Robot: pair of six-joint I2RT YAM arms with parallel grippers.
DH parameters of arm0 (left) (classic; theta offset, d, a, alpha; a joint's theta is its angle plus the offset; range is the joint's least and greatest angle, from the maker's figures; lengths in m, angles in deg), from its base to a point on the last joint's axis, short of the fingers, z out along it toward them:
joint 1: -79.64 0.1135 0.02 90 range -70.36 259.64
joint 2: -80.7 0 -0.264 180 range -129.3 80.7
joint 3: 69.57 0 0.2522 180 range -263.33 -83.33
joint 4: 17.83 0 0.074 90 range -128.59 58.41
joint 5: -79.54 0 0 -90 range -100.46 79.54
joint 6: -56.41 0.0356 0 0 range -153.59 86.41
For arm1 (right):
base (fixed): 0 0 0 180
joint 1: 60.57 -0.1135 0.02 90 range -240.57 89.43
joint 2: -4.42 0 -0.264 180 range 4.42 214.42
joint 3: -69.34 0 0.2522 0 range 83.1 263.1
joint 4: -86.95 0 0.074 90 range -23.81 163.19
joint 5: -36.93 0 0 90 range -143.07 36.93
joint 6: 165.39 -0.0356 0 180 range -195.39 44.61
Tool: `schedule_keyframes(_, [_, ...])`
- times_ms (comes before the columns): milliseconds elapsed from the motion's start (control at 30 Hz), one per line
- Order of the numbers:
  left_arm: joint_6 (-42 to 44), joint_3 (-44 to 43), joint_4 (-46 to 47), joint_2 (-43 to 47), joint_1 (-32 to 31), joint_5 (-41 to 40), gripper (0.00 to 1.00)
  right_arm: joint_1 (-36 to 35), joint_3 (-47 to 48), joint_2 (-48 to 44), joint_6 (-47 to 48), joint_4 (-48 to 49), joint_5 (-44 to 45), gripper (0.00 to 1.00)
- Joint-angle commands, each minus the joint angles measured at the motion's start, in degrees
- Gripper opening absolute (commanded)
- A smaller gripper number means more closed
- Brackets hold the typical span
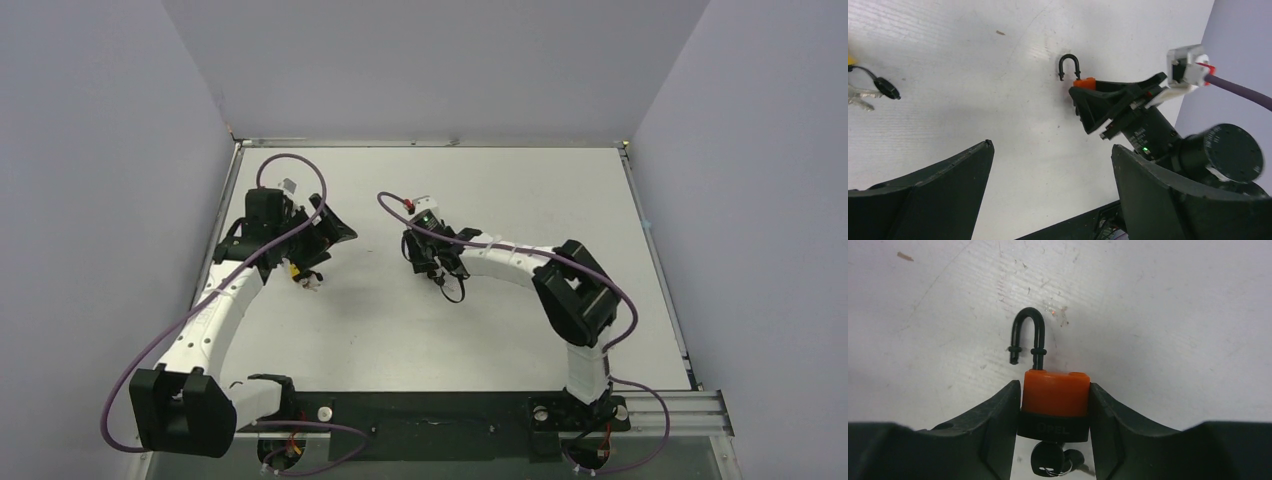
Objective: Lock with the key
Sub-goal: Pick up the lock from the center of the board.
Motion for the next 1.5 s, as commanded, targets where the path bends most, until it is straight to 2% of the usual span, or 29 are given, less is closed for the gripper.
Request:
schedule_keyframes(0, [3.3,-4.4,7.2,-2.0,-1.3,5.6,0.86,1.7,-2.5,-15.9,2.5,0.8,-5.4,0.00])
schedule_keyframes(133, [5.2,-8.6,10.8,-4.6,-5.5,12.4,0.86,1.4,-5.7,-27.0,6.5,-1.8,-12.2,0.00])
schedule_keyframes(267, [10.0,-16.6,9.1,-5.6,-10.9,15.7,0.86,1.6,-8.6,-38.9,8.0,-4.2,-17.6,0.00])
schedule_keyframes(433, [15.0,-20.5,10.1,-3.9,-11.5,24.5,0.85,1.6,-9.9,-47.2,7.9,-8.2,-25.5,0.00])
schedule_keyframes(533, [18.2,-22.4,9.9,-2.7,-12.3,30.3,0.80,1.8,-9.7,-51.0,7.3,-9.7,-30.9,0.00])
schedule_keyframes(700, [20.7,-22.9,13.5,-0.7,-13.8,38.7,0.74,1.9,-7.6,-54.1,5.8,-11.4,-37.3,0.00])
schedule_keyframes(967, [15.8,-18.6,24.5,2.4,-16.2,49.7,0.71,2.0,-3.6,-57.1,3.3,-11.9,-44.5,0.00])
schedule_keyframes(1100, [13.5,-17.4,28.1,2.9,-18.3,50.6,0.69,1.8,-1.7,-57.3,2.7,-11.9,-45.2,0.00])
schedule_keyframes(1467, [15.8,-17.7,24.9,1.3,-23.1,49.5,0.56,1.0,0.2,-57.4,1.6,-10.9,-45.3,0.00])
